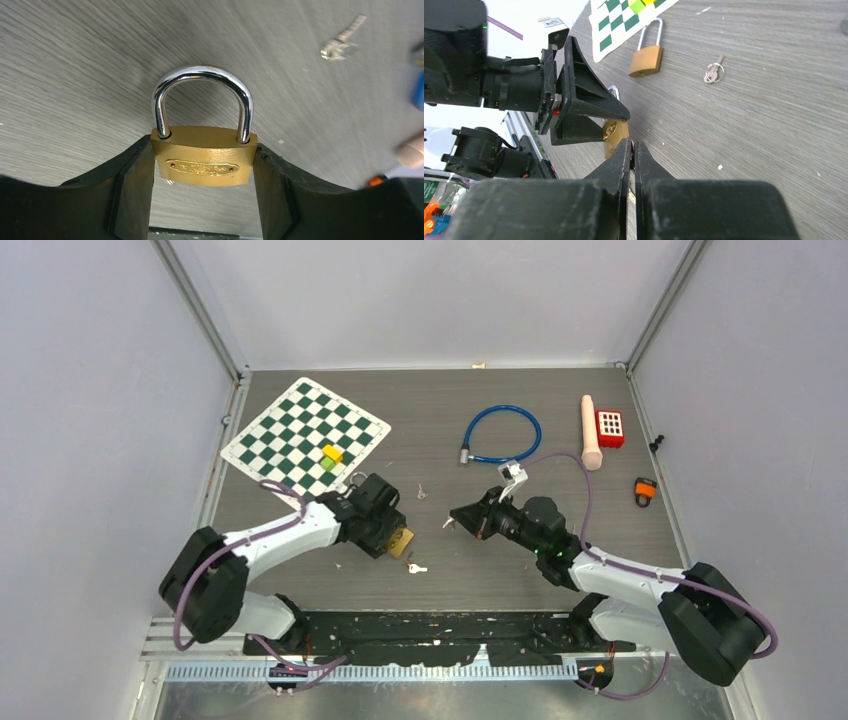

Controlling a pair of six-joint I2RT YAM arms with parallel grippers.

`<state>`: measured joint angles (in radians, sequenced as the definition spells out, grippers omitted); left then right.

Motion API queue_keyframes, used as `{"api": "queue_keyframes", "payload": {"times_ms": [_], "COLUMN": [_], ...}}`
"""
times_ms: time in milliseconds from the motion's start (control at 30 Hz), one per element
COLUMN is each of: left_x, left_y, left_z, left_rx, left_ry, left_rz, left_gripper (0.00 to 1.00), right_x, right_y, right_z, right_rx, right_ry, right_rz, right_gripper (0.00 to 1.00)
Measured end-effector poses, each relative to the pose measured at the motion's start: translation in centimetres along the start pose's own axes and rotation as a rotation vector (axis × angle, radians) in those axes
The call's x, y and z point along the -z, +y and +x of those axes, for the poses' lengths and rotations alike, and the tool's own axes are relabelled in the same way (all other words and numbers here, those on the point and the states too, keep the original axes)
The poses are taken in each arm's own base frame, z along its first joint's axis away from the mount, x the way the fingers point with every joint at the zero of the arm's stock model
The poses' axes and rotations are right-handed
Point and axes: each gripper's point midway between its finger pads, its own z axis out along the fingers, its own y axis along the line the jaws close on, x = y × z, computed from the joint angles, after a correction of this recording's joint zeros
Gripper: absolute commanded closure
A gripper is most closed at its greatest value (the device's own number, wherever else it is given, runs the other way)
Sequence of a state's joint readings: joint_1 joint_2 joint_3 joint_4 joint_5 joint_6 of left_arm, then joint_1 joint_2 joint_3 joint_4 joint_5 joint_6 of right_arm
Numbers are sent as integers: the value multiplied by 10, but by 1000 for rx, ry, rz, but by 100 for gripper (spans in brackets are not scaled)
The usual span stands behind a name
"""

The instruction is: Unlock with the key

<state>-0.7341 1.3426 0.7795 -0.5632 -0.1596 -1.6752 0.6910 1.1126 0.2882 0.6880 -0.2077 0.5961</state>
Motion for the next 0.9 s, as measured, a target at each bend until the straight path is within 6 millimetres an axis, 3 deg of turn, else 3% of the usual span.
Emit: {"api": "queue_keyframes", "payload": {"times_ms": [67,233,400,633,800,900], "left_x": [-11,-26,-27,-11,23,50], "left_y": [10,20,15,0,-24,-48], "left_z": [0,0,0,-5,-18,-25], "left_rx": [-3,1,1,-3,-120,-228], "left_ry": [0,8,8,-3,-51,-92], "left_rz": [-57,-130,-118,-40,120,281], "left_gripper": [84,34,2,0,0,1], "right_x": [2,6,7,8,11,12], "right_y": [-4,-8,-11,-12,-13,-10], "right_z": [4,6,8,11,12,3], "right_rx": [-3,1,5,5,-5,-20], "right_ry": [12,19,29,38,54,38], "right_rz": [19,41,53,60,81,93], "right_gripper": [95,95,95,95,95,95]}}
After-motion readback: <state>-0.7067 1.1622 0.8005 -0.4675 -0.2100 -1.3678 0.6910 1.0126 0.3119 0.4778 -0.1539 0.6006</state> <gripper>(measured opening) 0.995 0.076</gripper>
